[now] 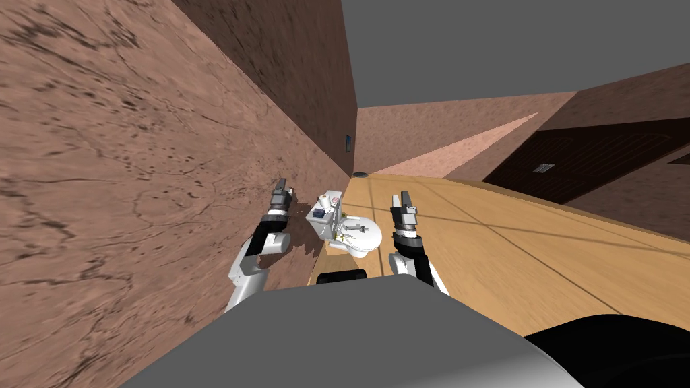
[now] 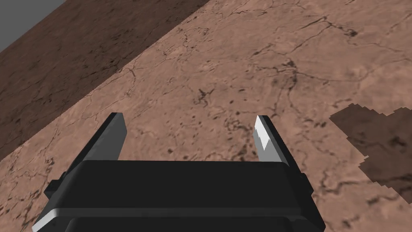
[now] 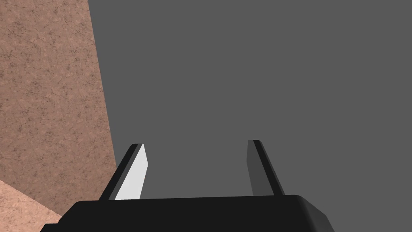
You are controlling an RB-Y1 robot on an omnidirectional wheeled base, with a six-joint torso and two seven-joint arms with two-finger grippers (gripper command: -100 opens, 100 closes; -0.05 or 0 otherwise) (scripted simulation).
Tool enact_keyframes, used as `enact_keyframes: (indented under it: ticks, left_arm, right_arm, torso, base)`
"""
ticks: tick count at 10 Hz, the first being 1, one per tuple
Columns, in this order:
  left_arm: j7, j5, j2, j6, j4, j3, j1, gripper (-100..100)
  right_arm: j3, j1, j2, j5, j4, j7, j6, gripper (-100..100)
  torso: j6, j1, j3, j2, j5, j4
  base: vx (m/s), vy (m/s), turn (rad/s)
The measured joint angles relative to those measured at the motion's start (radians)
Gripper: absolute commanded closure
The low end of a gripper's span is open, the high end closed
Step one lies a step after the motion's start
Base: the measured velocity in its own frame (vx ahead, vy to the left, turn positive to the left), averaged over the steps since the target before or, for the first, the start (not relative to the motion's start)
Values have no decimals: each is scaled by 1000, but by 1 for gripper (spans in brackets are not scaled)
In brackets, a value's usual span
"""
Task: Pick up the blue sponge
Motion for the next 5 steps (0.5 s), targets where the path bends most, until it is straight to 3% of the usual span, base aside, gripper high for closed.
enact_keyframes:
  ticks: [5]
  left_arm:
    - [15,46,9,141,122,-2,-137,-100]
  right_arm:
    - [0,0,0,0,0,0,0,0]
  torso:
    - [0,0,0,0,0,0]
  base:
    - [8,-7,-34]
